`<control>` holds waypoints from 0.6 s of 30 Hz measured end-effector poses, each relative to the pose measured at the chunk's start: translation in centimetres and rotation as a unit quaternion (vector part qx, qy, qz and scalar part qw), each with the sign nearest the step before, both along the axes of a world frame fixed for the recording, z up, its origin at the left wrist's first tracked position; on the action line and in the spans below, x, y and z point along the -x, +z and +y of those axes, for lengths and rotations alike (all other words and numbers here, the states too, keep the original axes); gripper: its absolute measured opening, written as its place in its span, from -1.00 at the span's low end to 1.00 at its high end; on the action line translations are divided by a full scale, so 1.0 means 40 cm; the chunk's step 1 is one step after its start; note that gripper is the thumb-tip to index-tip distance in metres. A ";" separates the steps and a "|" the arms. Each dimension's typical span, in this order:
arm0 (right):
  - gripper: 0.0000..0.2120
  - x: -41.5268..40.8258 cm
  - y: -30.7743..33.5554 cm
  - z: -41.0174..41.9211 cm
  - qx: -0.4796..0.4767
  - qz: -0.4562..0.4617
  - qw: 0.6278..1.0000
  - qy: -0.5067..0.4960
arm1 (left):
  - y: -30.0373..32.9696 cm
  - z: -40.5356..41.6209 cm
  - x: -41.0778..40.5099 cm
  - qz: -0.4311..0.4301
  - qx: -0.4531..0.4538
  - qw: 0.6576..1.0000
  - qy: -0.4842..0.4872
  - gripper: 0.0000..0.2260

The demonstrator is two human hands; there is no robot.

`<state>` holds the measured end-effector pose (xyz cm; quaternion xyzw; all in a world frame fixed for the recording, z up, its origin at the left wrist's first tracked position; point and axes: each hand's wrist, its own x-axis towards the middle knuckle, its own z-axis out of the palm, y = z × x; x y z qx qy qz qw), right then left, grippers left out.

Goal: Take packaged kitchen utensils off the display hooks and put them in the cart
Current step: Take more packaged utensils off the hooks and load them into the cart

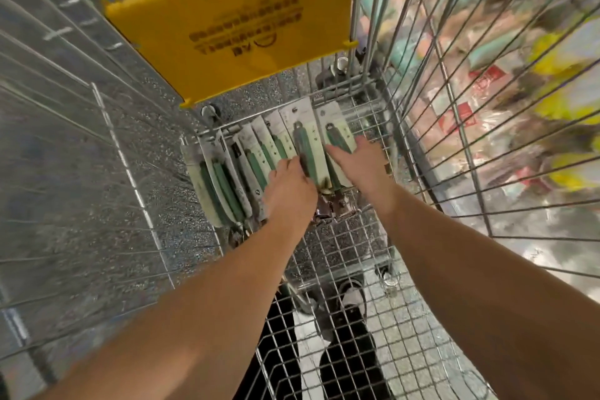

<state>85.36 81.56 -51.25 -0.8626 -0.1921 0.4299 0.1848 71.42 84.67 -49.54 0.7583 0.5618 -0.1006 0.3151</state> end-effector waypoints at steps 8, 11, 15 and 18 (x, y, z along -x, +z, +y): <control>-0.82 -0.019 0.008 -0.003 -0.031 0.101 0.994 0.035 | -0.009 -0.020 0.020 -0.058 0.036 0.997 0.048 -0.56; -0.35 -0.029 0.020 -0.004 -0.026 0.171 0.985 0.024 | -0.010 -0.033 0.029 -0.055 0.028 0.997 0.048 -0.53; -0.05 -0.009 0.014 0.002 0.005 0.153 0.987 0.043 | -0.008 -0.044 0.025 -0.035 0.008 0.998 0.049 -0.55; -0.05 0.003 0.029 0.017 -0.002 0.132 0.991 0.040 | -0.015 -0.052 0.024 -0.001 -0.005 1.000 0.020 -0.54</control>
